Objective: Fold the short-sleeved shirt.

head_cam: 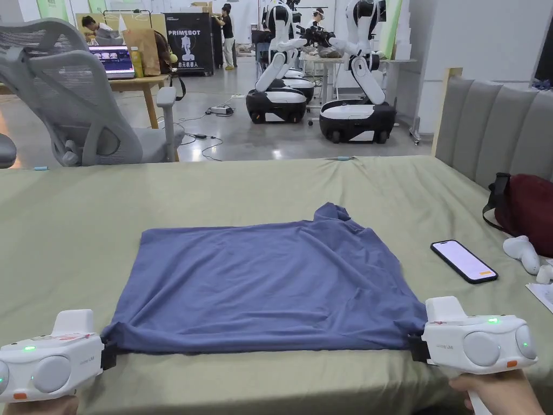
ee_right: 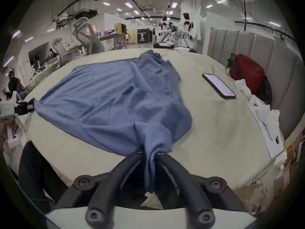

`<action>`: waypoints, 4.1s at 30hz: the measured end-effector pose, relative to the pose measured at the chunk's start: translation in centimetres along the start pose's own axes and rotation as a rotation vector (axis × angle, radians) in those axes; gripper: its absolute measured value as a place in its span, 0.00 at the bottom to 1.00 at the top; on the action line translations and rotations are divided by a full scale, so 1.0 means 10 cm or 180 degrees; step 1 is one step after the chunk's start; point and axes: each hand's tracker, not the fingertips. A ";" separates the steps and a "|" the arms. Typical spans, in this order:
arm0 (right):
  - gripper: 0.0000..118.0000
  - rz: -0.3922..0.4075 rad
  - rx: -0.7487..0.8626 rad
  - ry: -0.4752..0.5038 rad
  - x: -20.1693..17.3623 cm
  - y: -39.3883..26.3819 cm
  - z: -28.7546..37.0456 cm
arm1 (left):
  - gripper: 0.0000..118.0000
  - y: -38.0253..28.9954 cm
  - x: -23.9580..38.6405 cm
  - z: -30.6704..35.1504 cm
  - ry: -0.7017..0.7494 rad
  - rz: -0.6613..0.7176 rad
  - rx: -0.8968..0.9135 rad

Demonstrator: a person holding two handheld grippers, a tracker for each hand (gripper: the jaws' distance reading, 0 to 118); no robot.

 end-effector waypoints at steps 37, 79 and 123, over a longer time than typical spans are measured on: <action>0.92 -0.0003 0.0080 -0.0444 0.19 1.98 -1.77 | 0.99 1.59 0.13 -1.86 0.0429 -0.0148 -0.0296; 0.00 0.0121 0.0086 -0.0256 -0.08 1.30 -0.68 | 0.41 1.07 0.20 -1.38 0.0181 0.0211 -0.0527; 0.05 0.0084 -0.0394 0.0033 0.18 0.87 -0.49 | 0.03 0.45 0.18 -0.38 -0.0030 -0.0013 -0.0340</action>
